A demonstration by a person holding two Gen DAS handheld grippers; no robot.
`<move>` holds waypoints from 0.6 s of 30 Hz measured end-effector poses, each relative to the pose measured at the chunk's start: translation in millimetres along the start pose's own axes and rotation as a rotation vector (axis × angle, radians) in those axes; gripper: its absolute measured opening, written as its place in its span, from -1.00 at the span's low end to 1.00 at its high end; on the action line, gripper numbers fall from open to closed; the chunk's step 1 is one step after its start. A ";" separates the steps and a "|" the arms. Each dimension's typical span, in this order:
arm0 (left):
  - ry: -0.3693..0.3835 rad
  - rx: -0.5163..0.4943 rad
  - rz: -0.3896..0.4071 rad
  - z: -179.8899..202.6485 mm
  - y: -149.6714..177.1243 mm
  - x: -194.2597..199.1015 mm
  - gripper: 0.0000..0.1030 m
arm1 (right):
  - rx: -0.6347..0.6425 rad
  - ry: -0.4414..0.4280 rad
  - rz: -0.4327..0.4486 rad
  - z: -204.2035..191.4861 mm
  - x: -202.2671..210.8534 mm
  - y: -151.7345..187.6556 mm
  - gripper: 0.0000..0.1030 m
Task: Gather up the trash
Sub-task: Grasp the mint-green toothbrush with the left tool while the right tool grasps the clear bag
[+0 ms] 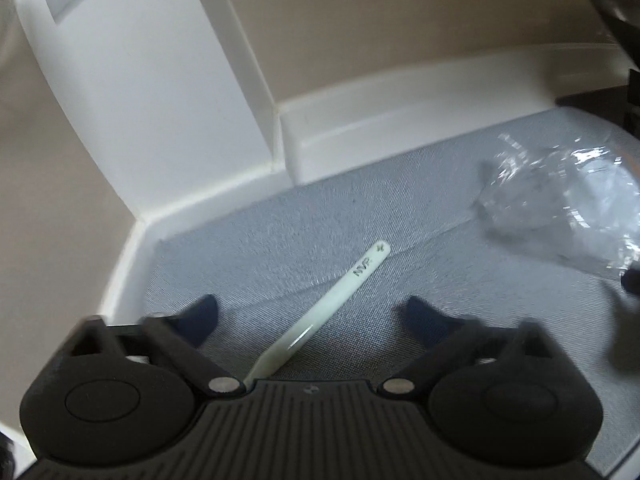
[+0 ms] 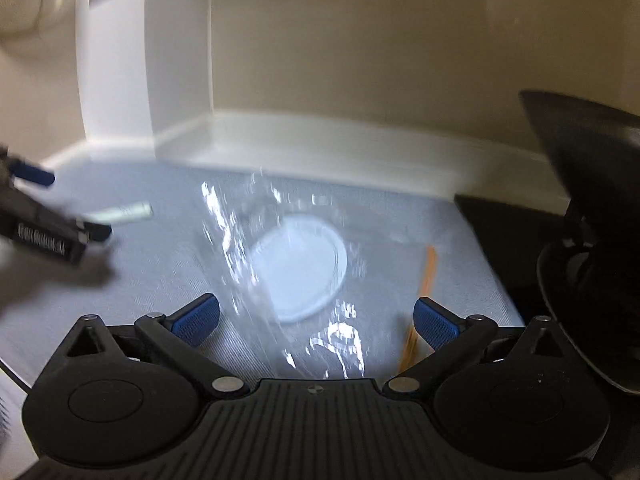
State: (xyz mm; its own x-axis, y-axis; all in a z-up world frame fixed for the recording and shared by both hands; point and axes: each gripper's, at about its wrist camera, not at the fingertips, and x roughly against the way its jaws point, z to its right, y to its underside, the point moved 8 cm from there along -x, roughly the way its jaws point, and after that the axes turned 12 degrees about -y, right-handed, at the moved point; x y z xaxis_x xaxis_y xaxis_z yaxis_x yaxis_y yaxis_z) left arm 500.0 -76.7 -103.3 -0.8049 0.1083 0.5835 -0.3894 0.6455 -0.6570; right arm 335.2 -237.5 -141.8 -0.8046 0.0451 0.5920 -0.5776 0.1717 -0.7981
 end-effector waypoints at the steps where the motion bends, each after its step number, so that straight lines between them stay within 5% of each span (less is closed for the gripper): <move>1: 0.014 0.030 -0.016 -1.4 1.7 -2.3 0.23 | -0.016 -0.008 -0.016 2.2 -2.5 1.7 0.96; 2: 0.042 0.079 -0.031 -3.3 2.0 -3.2 -0.39 | -0.027 -0.010 -0.010 3.9 -1.6 1.7 0.84; 3: 0.060 0.100 -0.036 -4.0 2.8 -2.6 -0.50 | -0.033 -0.020 0.004 4.9 0.9 1.6 0.73; 5: 0.043 0.090 -0.032 -0.8 6.3 2.4 -0.58 | -0.042 -0.057 0.029 4.5 5.2 0.9 0.06; 8: 0.031 0.076 -0.033 5.5 14.1 20.1 -0.79 | -0.064 -0.098 0.074 6.4 14.8 0.8 -0.68; 18: 0.007 0.320 0.051 -34.5 25.6 139.6 -0.90 | -0.050 -0.213 0.195 -14.5 105.2 9.8 -0.77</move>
State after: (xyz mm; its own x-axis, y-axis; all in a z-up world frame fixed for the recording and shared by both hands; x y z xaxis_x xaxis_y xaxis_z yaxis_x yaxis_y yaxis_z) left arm 393.1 -19.0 -22.2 -0.8242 0.1409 0.5484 -0.4703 0.3690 -0.8016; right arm 246.9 -216.8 -85.7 -0.9136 -0.1244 0.3872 -0.4061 0.2282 -0.8849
